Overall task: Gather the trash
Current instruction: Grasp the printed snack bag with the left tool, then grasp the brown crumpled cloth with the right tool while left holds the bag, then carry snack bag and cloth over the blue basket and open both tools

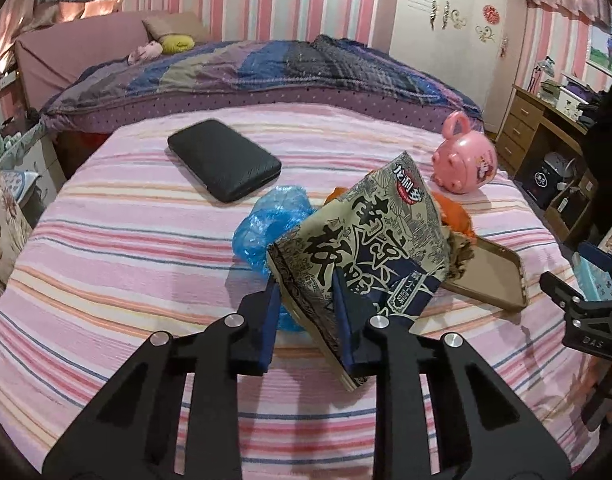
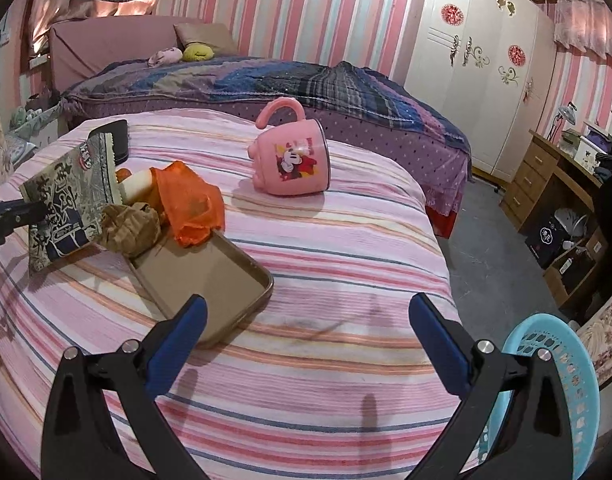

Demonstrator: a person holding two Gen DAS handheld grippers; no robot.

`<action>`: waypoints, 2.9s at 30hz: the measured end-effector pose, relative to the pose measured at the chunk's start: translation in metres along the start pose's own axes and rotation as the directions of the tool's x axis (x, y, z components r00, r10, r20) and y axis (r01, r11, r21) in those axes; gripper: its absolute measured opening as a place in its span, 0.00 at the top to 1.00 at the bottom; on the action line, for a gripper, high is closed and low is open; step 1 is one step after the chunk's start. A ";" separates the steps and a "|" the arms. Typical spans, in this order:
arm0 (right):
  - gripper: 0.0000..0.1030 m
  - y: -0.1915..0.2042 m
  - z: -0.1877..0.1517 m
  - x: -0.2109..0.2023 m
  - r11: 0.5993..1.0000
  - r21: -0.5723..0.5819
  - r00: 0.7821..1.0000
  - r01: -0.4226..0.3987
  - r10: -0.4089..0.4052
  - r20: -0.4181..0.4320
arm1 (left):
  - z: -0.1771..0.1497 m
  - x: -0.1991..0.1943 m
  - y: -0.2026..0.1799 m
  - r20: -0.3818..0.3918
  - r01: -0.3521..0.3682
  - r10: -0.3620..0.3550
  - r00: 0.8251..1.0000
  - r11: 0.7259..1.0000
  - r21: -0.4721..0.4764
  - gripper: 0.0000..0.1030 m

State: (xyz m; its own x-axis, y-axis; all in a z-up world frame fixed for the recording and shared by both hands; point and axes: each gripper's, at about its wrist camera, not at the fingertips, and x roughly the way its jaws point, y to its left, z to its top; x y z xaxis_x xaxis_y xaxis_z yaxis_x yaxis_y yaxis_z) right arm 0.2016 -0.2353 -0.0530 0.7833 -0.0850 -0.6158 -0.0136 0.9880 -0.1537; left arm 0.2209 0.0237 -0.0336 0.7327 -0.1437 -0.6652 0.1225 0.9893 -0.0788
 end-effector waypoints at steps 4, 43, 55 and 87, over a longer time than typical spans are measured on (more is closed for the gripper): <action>0.04 -0.002 0.001 -0.002 1.000 0.008 1.000 0.000 0.000 0.006 | -0.001 -0.016 -0.001 0.038 -0.004 0.004 0.999 1.000 0.014 0.78; 0.36 0.106 0.033 0.031 0.965 -0.070 0.967 -0.254 0.251 -0.045 | -0.004 -0.058 0.119 0.093 -0.324 0.339 0.936 0.934 -0.149 0.79; 0.60 0.092 0.028 0.013 0.964 -0.057 0.965 -0.260 0.262 0.026 | 0.001 -0.071 0.102 0.130 -0.325 0.342 0.931 0.936 -0.135 0.79; 0.60 -0.052 -0.008 -0.066 0.998 0.015 0.990 -0.065 0.062 0.125 | 0.001 -0.075 -0.045 0.189 -0.163 0.158 0.969 0.987 0.011 0.79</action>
State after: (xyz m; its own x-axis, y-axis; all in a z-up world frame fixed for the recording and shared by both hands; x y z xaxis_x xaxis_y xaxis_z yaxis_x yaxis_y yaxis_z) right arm 0.1453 -0.2820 -0.0108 0.8524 -0.0066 -0.5229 -0.0546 0.9933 -0.1016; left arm 0.1611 -0.0103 0.0212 0.8560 0.0127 -0.5168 0.0087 0.9992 0.0389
